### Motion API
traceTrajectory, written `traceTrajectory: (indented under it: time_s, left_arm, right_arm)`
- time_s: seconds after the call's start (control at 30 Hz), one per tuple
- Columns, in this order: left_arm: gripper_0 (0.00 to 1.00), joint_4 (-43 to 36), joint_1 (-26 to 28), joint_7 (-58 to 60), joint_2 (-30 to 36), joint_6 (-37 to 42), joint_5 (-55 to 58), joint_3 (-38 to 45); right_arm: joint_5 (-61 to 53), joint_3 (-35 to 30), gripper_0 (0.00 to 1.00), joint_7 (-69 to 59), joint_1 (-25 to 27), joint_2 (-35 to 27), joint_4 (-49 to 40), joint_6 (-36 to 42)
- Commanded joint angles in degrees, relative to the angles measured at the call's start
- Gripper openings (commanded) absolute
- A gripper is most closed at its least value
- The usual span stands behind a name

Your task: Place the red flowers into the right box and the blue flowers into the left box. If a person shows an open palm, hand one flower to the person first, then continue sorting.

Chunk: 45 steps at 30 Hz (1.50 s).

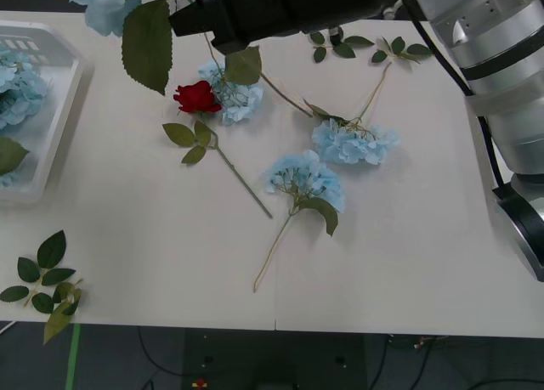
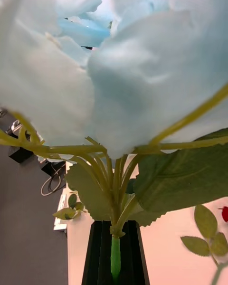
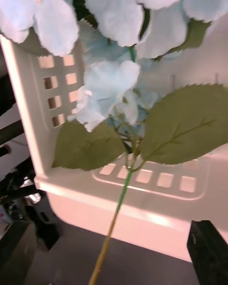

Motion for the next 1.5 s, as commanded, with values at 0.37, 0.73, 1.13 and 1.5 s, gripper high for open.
traceTrajectory:
  time_s: [0.37,0.73,1.13,1.5]
  left_arm:
    - [1.00,-16.4,27.6,-9.6,4.1,-6.4,37.0,29.8]
    - [1.00,-33.3,49.2,-9.8,-2.6,-23.2,52.7,35.0]
    - [1.00,-51.8,62.0,-10.0,-11.4,-36.3,62.7,32.1]
    - [1.00,-65.3,66.3,-11.0,-14.0,-57.6,68.5,15.4]
  right_arm:
    - [2.8,3.9,0.00,-0.8,-3.2,3.7,-1.4,-5.7]
    - [2.8,4.0,0.00,-1.4,-3.2,3.6,-1.4,-5.8]
    - [2.9,4.1,0.00,-1.6,-3.2,3.5,-1.4,-5.8]
    - [2.9,4.5,0.00,-2.2,-3.2,3.4,-1.3,-5.7]
